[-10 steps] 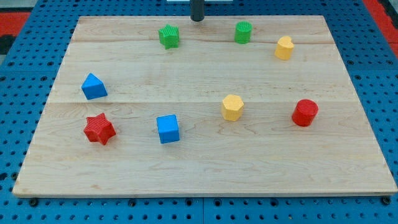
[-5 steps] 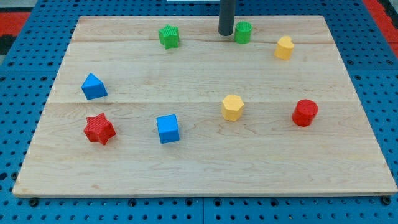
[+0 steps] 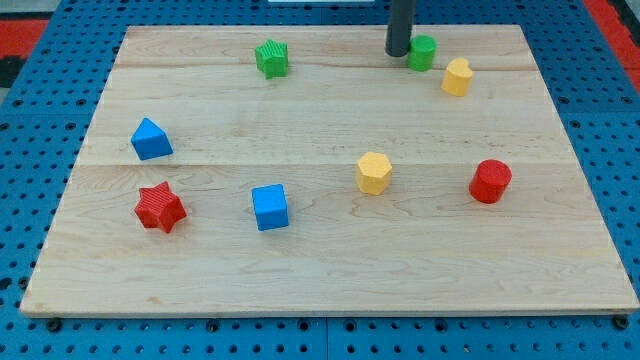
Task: Push the green circle right above the heart
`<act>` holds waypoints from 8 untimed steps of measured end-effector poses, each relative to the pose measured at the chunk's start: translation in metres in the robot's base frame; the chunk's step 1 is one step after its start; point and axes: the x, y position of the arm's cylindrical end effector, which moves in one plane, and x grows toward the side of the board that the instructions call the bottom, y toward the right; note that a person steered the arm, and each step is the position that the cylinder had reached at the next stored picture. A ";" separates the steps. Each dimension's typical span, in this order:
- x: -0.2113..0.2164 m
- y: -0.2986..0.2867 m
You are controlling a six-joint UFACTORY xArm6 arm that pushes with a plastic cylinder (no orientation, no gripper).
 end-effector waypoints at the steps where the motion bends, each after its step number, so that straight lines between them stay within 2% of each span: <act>1: 0.000 0.008; 4: 0.005 0.005; 5: 0.019 0.008; 8: 0.007 0.008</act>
